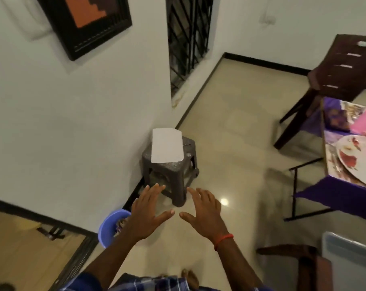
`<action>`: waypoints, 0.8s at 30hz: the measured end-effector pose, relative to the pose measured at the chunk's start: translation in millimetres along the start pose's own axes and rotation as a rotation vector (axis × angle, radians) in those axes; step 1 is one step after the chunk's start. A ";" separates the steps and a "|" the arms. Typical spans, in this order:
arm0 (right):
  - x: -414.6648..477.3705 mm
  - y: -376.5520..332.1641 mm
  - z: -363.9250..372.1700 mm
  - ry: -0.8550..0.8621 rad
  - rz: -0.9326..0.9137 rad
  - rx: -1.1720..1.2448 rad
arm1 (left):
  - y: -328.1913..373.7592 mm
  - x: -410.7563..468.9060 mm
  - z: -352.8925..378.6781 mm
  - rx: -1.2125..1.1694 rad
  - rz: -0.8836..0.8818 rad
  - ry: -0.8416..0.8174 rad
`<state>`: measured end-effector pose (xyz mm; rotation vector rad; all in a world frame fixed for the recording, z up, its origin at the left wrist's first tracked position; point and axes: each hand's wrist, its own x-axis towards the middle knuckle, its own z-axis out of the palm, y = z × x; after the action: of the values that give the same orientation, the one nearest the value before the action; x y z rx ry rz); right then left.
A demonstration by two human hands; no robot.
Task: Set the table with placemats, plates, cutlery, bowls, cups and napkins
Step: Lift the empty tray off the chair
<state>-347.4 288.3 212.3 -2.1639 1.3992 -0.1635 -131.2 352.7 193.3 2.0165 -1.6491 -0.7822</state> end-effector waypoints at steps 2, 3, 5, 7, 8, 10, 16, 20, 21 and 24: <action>-7.5 2.1 -6.6 0.042 0.050 0.001 | 3.7 10.4 0.7 0.016 0.053 -0.037; -13.4 2.7 -9.6 0.067 0.083 0.012 | 6.2 14.6 0.9 0.012 0.082 -0.060; -21.3 4.3 -12.7 0.117 0.138 0.025 | 13.9 20.1 -0.5 -0.004 0.130 -0.083; -32.2 4.7 -13.5 0.136 0.210 0.025 | 22.7 23.0 -1.5 -0.008 0.182 -0.120; -39.2 4.7 -12.8 0.147 0.247 0.025 | 27.6 23.5 -0.9 -0.010 0.208 -0.145; -53.2 4.2 -10.1 0.171 0.305 0.027 | 33.9 23.9 3.6 -0.008 0.251 -0.177; -111.0 6.6 3.4 0.273 0.492 0.016 | 57.7 23.2 30.8 0.088 0.440 -0.304; -143.8 15.8 1.0 0.330 0.607 0.028 | 81.4 21.7 48.9 0.130 0.548 -0.379; -151.3 19.7 -1.1 0.348 0.639 0.040 | 90.7 22.0 52.4 0.138 0.567 -0.407; -170.9 31.4 -8.0 0.387 0.718 0.067 | 115.9 23.8 64.9 0.165 0.621 -0.455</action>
<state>-452.7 424.8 235.5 -1.4982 2.2585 -0.3573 -256.5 307.2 214.4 1.3232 -2.4874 -0.9206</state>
